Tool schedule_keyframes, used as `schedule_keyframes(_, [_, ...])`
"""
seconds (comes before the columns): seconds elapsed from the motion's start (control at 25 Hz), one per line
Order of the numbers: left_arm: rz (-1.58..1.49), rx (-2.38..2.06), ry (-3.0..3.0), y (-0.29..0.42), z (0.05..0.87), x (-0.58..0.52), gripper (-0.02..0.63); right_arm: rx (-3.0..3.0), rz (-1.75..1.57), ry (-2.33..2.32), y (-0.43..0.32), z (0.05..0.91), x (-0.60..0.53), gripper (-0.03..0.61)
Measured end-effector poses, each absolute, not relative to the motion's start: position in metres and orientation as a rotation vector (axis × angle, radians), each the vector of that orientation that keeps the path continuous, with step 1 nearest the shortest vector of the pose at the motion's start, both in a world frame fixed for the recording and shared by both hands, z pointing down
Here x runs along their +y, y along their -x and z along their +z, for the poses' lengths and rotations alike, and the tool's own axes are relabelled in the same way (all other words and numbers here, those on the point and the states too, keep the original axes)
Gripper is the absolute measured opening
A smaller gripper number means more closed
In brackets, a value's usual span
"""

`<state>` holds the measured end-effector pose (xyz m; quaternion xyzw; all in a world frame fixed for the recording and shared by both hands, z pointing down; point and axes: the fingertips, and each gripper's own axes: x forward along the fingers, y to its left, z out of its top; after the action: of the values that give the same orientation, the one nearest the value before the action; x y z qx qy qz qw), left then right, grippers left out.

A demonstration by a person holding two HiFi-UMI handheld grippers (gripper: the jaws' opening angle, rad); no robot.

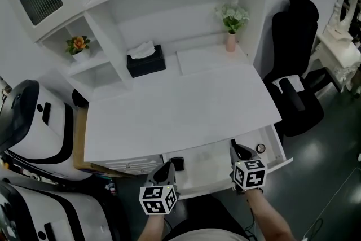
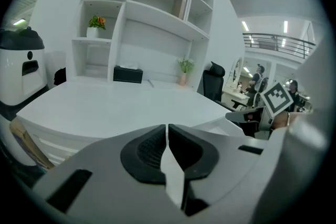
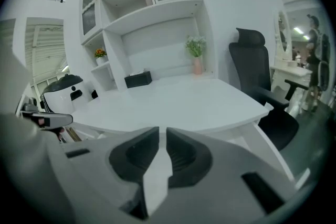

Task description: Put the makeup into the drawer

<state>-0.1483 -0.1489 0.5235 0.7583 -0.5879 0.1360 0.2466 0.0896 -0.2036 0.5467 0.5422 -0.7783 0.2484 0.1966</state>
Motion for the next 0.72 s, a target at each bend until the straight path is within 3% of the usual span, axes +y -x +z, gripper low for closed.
schedule_keyframes(0.36, [0.335, -1.606, -2.111, 0.152, 0.510, -0.137, 0.018, -2.251, 0.641, -1.545, -0.075, 0.510, -0.175, 0.005])
schedule_keyframes(0.72, [0.308, -1.626, -2.138, 0.165, 0.498, -0.124, 0.018, -2.289, 0.575, -1.560, -0.066, 0.486, -0.146, 0.003])
